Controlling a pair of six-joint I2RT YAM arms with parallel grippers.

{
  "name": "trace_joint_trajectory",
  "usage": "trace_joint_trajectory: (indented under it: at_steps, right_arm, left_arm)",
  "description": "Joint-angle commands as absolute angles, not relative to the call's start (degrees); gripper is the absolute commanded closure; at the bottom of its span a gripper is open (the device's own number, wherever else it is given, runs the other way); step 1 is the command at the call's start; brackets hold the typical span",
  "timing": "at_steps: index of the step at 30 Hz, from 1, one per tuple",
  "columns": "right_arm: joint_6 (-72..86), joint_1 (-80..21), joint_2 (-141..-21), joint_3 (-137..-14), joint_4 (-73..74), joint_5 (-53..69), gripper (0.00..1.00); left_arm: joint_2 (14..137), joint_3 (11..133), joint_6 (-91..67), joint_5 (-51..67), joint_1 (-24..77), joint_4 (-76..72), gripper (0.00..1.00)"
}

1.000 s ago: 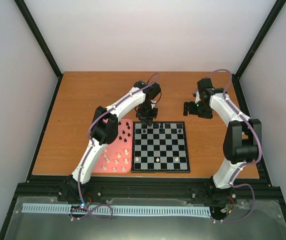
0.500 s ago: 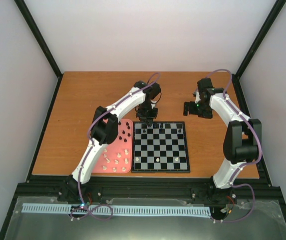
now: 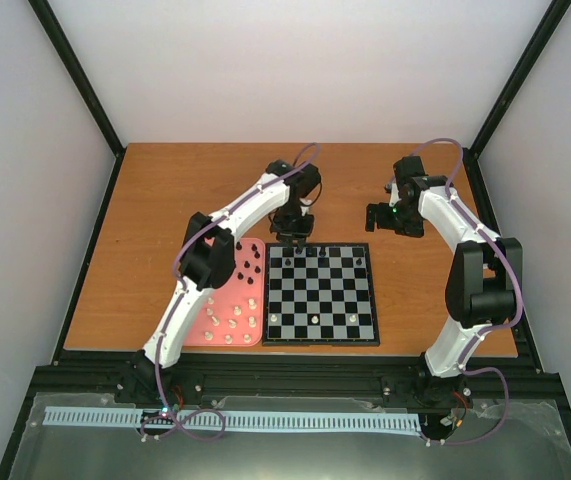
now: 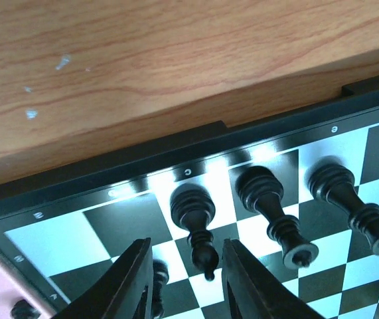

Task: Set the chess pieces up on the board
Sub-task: Place the chess piece on the chessboard, then pick up the chess piece from the storage box.

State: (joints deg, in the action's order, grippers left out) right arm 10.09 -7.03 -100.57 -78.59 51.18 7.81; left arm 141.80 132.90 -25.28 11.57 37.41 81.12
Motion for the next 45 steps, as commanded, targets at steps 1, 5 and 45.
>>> trace_joint_trajectory:
  at_steps: [1, 5, 45]
  right_arm:
    - [9.60, -6.51, -100.49, -79.83, 51.12, 8.09, 0.00]
    - [9.67, -6.52, -100.53, -80.14, 51.23, 8.00, 0.00]
    - [9.71, -6.59, -101.71, -80.19, 50.69, 7.81, 0.00]
  left_arm:
    - [136.50, 134.44, -24.82, 8.81, 37.26, 83.02, 0.68]
    - [133.89, 135.87, -24.79, 7.89, 36.22, 83.55, 0.65]
    - [104.79, 77.53, -23.33, 3.99, 3.46, 66.10, 0.54]
